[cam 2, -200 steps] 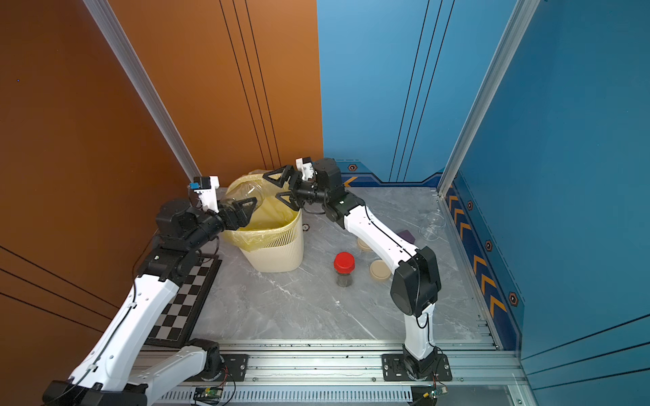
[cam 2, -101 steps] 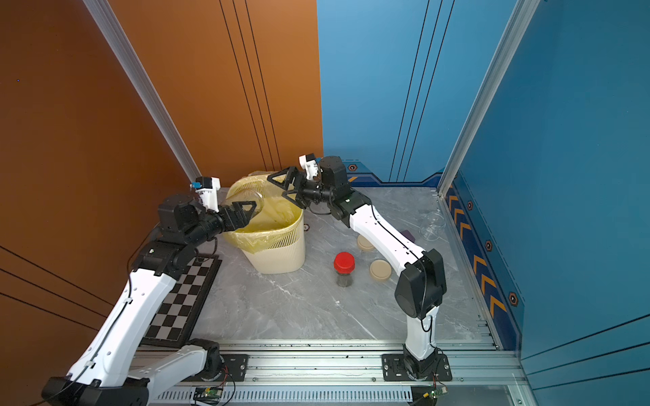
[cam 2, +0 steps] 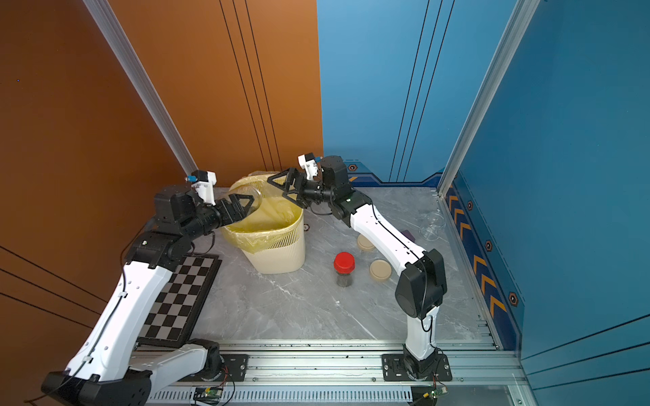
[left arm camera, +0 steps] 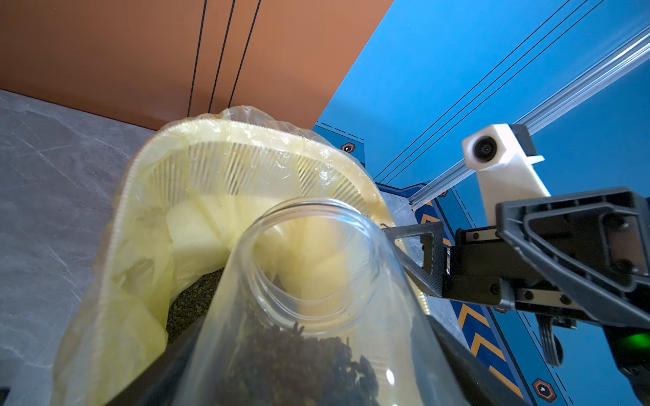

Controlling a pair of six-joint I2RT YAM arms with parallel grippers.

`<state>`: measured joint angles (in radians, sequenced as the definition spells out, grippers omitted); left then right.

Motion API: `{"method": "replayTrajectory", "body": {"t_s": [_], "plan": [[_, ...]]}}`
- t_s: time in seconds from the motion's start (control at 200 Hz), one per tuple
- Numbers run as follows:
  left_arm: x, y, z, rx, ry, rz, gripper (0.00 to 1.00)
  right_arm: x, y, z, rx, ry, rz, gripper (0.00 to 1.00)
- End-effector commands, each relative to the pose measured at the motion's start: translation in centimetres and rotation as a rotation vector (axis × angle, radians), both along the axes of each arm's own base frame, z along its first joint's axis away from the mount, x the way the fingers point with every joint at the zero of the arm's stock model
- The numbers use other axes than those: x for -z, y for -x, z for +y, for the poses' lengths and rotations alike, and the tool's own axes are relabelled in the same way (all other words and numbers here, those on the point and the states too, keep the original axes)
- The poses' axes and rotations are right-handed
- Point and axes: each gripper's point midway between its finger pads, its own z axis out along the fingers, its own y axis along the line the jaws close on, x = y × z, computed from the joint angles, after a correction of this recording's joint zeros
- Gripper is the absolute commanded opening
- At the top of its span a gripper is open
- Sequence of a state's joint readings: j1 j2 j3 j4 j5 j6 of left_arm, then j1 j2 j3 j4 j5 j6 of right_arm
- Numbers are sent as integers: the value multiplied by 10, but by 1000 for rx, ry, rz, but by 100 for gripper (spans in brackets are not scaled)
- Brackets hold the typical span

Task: Empty moldy tea leaves from jars
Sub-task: Pour the moldy tea leaves from the jar into the trash bin.

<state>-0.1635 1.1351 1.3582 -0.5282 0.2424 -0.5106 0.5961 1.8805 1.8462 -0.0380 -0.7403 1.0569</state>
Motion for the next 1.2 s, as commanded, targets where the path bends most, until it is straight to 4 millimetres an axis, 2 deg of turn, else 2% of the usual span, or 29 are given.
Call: {"method": "replayTrajectory", "body": {"t_s": [0.0,0.5,0.546,0.566,0.651,0.886,1.191], "plan": [[-27,3,3,-26,44,-43,36,-15,11,-12,4,39,-84,100],[-11,0,-8,-21,80,141,36,-19,19,-35,73,239,-444,100],[-11,-1,-10,-15,87,148,36,-25,20,-38,81,258,-507,100],[-11,-1,-10,-13,88,153,36,-12,19,-38,77,285,-509,100],[-12,-4,-12,-7,94,164,36,-10,19,-40,80,330,-592,100],[-16,-17,-13,29,112,189,36,-6,20,-33,16,366,-830,100],[-21,-31,-35,243,62,169,36,1,29,-20,-122,343,-1127,100]]}}
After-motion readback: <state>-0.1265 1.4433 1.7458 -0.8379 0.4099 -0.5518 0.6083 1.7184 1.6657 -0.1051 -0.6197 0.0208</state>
